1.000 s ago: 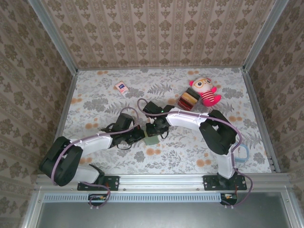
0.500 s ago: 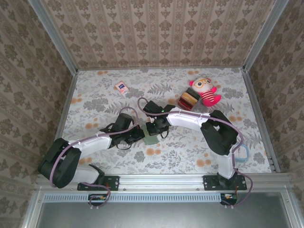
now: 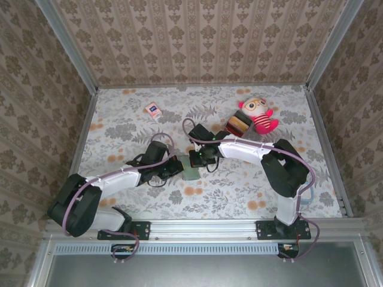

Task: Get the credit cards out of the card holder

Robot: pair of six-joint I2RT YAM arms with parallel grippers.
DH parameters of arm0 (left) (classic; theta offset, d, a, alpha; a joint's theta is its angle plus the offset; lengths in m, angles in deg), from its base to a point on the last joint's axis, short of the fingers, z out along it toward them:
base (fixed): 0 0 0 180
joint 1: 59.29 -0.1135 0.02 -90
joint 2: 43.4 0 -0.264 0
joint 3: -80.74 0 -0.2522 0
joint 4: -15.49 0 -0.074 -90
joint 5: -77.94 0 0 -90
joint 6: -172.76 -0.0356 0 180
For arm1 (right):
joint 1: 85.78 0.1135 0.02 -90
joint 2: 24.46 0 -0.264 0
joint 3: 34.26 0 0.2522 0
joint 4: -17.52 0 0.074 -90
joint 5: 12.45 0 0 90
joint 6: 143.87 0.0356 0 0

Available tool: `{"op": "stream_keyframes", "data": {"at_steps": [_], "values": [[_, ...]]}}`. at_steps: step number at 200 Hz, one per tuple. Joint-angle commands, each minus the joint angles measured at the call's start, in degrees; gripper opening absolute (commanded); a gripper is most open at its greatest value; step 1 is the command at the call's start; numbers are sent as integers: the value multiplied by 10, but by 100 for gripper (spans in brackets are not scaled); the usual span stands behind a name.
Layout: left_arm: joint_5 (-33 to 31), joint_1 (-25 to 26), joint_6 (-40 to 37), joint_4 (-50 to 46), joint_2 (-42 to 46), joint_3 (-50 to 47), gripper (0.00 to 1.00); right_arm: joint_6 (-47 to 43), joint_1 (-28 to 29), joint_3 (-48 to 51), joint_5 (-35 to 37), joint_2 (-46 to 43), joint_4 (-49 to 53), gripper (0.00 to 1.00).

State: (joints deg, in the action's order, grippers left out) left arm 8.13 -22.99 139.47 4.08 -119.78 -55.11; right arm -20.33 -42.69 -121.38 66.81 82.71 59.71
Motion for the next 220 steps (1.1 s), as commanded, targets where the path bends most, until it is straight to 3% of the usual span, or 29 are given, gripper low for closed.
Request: {"op": "stream_keyframes", "data": {"at_steps": [1, 179, 207, 220], "values": [[-16, -6, -15, -51, -3, 0, 0, 14, -27, 16, 89, -7, 53, 0], [-17, -9, 4, -37, -13, -6, 0, 100, -58, 64, 88, -31, 26, 0], [-5, -9, 3, -20, -16, -2, 0, 97, -57, 73, 47, -31, -15, 0], [-4, -9, -2, -21, -16, 3, 0, 90, -57, 74, 39, -36, -23, 11]]}}
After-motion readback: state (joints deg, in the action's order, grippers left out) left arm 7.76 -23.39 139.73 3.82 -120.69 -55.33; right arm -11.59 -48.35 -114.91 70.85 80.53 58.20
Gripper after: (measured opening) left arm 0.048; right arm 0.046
